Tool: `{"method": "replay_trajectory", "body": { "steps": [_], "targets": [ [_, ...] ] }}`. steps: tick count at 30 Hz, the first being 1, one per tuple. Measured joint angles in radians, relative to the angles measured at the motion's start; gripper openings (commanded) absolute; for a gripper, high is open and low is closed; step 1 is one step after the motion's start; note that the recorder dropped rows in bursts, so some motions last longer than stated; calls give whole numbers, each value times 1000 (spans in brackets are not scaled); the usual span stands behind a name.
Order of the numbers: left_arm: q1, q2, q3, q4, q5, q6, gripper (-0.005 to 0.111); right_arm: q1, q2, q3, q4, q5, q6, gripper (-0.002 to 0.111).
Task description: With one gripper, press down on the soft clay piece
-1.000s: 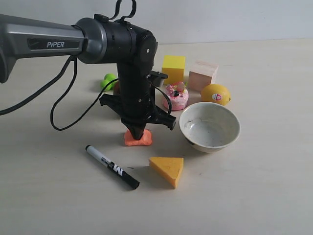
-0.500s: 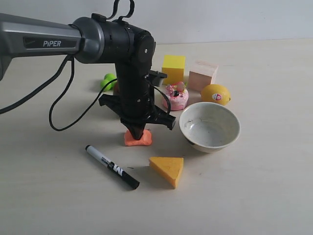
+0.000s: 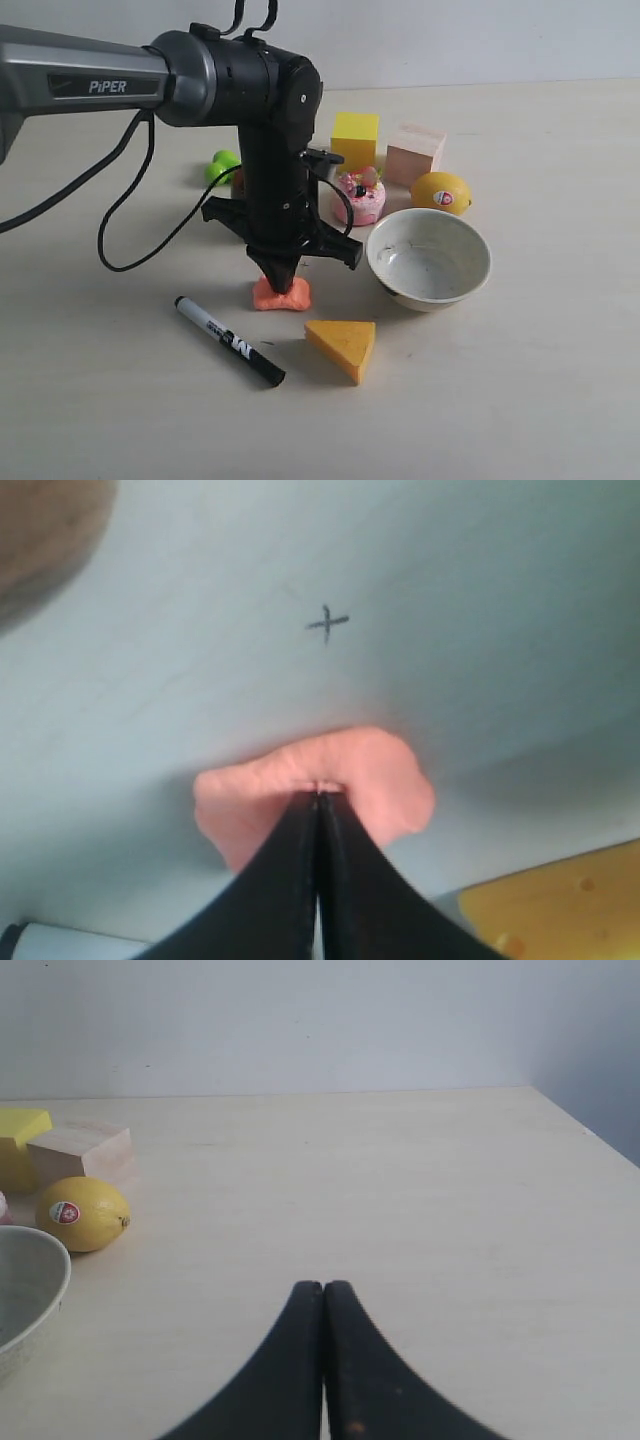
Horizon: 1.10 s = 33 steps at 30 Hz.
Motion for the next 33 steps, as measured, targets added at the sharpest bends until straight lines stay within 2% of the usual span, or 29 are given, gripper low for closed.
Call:
{"method": "replay_trajectory", "body": {
  "steps": [11,19,25,30,33],
  "targets": [
    [0,-47,0,13,-12,-2,0,0,0,0,0,0,0,0],
    [-4,-157,32,69,-118,-32,0,0,0,0,0,0,0,0],
    [-47,-345,214,156,-334,-94,0,0,0,0,0,0,0,0],
    [-97,-587,413,251,-535,-188,0,0,0,0,0,0,0,0],
    [-118,-734,505,338,-611,-252,0,0,0,0,0,0,0,0]
  ]
}}
